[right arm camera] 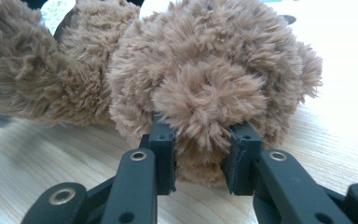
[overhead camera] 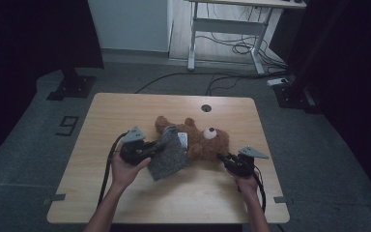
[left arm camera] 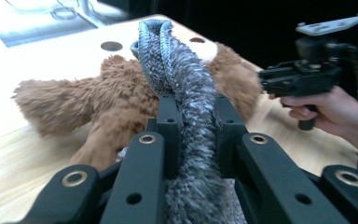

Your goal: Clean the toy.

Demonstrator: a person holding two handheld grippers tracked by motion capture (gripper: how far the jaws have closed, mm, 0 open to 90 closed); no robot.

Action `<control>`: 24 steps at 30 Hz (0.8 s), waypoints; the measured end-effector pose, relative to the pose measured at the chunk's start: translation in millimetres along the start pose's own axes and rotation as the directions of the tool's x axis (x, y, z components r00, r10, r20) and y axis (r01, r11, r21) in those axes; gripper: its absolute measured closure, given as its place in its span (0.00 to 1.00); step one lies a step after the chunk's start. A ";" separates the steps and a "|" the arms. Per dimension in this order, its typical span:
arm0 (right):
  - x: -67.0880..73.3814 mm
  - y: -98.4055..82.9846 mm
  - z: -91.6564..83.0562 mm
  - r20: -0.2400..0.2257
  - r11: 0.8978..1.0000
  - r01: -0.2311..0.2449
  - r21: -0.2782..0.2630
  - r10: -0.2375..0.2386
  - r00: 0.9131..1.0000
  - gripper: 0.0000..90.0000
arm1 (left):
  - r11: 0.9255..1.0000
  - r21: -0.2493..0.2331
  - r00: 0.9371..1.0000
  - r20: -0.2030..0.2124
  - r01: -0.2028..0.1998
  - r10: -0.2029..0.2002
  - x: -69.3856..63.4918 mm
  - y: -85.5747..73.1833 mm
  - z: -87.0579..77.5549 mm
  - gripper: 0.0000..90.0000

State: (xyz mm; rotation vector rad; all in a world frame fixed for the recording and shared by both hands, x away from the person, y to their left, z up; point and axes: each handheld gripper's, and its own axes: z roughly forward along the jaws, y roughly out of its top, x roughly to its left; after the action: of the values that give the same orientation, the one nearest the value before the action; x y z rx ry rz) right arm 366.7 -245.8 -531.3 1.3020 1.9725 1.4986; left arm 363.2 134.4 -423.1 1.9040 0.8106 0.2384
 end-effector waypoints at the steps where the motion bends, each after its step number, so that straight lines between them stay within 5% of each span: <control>1: 0.1 -0.4 -0.2 0.001 1.000 0.003 0.004 -0.003 1.000 0.76 | 1.000 0.000 1.000 0.000 0.000 0.000 0.0 0.0 0.0 0.85; 2: 0.3 -0.9 -0.7 0.001 1.000 0.005 0.010 -0.005 1.000 0.76 | 1.000 0.023 1.000 0.025 0.009 -0.010 4.2 7.2 17.5 0.85; 7: 1.2 -3.4 -1.8 0.003 1.000 0.016 0.016 -0.016 1.000 0.76 | 0.997 0.074 0.998 0.061 0.000 -0.004 1.4 19.3 52.7 0.85; 8: 1.3 -4.5 -2.1 0.005 1.000 0.016 0.017 -0.016 1.000 0.76 | 0.994 0.106 0.998 0.060 -0.010 0.003 0.0 20.9 62.0 0.85; 9: 1.1 -4.8 -2.2 0.005 1.000 0.017 0.018 -0.017 1.000 0.76 | 0.983 0.184 1.000 0.018 -0.023 0.020 -1.1 20.3 81.4 0.85; 11: 0.8 -4.9 -2.3 0.006 1.000 0.015 0.023 -0.015 1.000 0.76 | 0.978 0.207 1.000 0.004 -0.009 0.009 0.9 17.2 89.4 0.85; 12: -0.2 -5.2 -2.3 0.007 0.999 0.012 0.031 -0.012 1.000 0.76 | 0.979 0.201 0.999 0.018 0.035 -0.039 8.2 10.5 93.5 0.85; 19: -0.2 -5.2 -3.7 0.005 0.999 0.017 0.042 -0.017 1.000 0.76 | 0.983 0.177 0.997 -0.062 0.048 -0.038 18.6 -3.1 67.7 0.86; 24: -1.8 -7.5 -4.9 -0.009 0.999 -0.008 0.043 0.009 1.000 0.76 | 0.979 0.181 0.990 -0.123 0.089 -0.067 39.5 -22.8 39.9 0.86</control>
State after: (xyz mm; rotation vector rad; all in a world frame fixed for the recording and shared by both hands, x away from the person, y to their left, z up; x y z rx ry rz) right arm 360.7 -250.3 -536.6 1.3248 2.0180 1.4762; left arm 403.0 136.1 -468.8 2.0425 1.0144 0.2329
